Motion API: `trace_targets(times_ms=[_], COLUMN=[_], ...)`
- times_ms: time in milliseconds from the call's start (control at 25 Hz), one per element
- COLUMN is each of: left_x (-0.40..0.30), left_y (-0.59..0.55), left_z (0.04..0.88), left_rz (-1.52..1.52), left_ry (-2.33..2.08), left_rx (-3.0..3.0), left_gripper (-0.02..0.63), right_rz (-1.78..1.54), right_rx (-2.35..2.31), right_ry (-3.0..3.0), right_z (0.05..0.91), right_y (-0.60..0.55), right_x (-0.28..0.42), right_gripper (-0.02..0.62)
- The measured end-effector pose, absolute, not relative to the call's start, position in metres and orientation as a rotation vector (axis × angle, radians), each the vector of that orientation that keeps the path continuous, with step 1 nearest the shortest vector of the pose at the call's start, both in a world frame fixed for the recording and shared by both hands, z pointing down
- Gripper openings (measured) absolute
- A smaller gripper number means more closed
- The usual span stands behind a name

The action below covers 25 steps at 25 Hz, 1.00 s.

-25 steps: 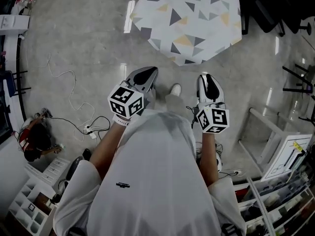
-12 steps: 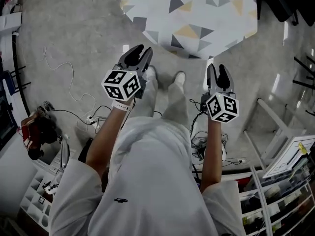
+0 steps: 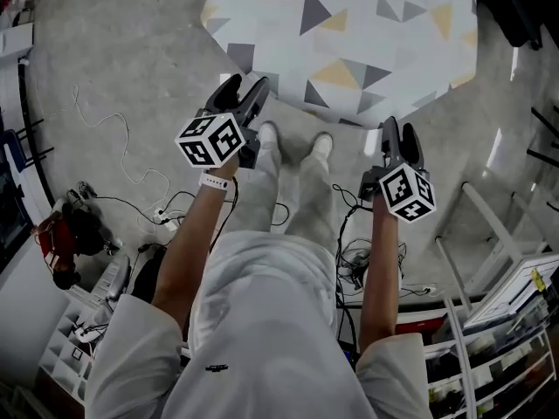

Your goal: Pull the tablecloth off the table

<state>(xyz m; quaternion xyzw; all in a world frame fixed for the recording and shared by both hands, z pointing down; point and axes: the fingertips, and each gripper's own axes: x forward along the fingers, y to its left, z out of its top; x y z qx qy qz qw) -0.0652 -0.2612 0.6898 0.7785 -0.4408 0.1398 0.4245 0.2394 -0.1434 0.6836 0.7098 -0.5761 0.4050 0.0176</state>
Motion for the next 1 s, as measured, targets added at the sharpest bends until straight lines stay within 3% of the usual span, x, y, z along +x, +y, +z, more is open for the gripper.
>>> trace_targets(times_ms=[520,600,760,920,1000], left_x=[-0.080,-0.077,-0.078,-0.081,-0.080], left_y=[-0.291,-0.291,-0.289,-0.289,-0.289], left_z=[0.747,0.745,0.741,0.731,0.725], left_rz=[0.260,0.281,0.316,0.369,0.378], left_ry=[-1.170,-1.171,-1.202,-1.232,-1.223], left_rx=[1.753,1.769,1.780,1.840,1.851], left_gripper=[0.301,0.219,0.139,0.043,0.025], right_rz=[1.437,1.473,1.469,1.354,1.341], right_rx=[2.211,2.208,2.210,2.233,2.238], right_ry=[-1.675,-1.671,-1.642,-1.626,-1.647], right_z=[0.734,0.736,0.734,0.727,0.722], right_y=[-0.161,-0.162,-0.159,-0.155,-0.155], right_x=[0.253,0.251,0.254,0.258,0.257], right_gripper=[0.229,0.229,0.220,0.081,0.046])
